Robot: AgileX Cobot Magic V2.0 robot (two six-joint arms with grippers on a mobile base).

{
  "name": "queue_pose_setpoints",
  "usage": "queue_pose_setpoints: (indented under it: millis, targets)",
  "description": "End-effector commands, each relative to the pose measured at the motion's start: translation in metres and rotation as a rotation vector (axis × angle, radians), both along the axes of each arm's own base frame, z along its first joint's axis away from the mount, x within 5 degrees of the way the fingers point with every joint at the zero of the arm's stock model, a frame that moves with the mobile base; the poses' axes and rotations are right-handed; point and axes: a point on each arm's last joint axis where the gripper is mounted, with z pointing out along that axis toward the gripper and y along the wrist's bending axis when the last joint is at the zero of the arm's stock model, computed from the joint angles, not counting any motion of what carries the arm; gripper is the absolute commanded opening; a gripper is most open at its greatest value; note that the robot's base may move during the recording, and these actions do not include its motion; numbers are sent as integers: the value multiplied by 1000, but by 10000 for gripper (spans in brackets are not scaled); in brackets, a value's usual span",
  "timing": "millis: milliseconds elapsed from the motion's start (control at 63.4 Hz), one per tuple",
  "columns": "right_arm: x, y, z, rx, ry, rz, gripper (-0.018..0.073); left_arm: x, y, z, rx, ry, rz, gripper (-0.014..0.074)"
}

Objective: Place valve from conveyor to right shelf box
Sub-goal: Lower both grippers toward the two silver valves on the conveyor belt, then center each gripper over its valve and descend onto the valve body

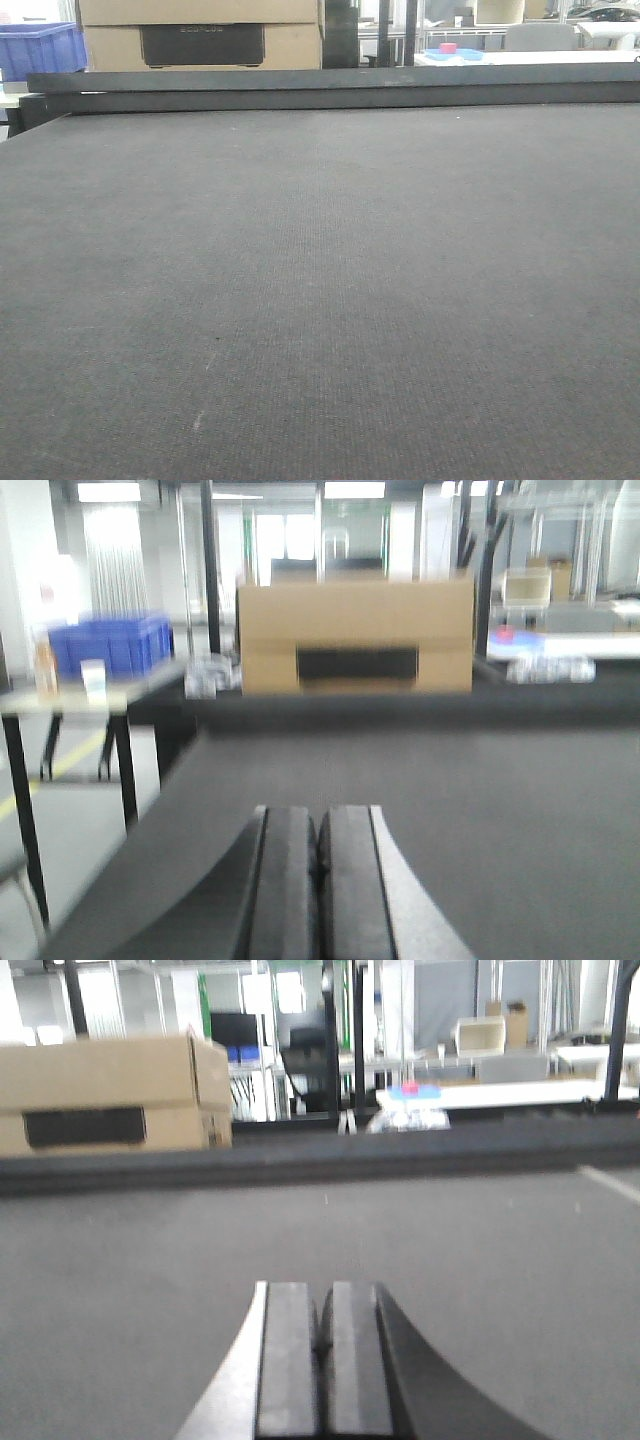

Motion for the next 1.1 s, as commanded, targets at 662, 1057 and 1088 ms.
queue_pose_setpoints:
  millis: [662, 1057, 1088]
  targets:
    - [136, 11, 91, -115, 916, 65, -168, 146, -18, 117, 2, 939, -76, -111]
    - [193, 11, 88, -172, 1257, 68, -168, 209, -24, 86, -7, 1109, -81, -111]
    - [197, 11, 87, -177, 1275, 65, -168, 211, -24, 85, -7, 1115, -80, -111]
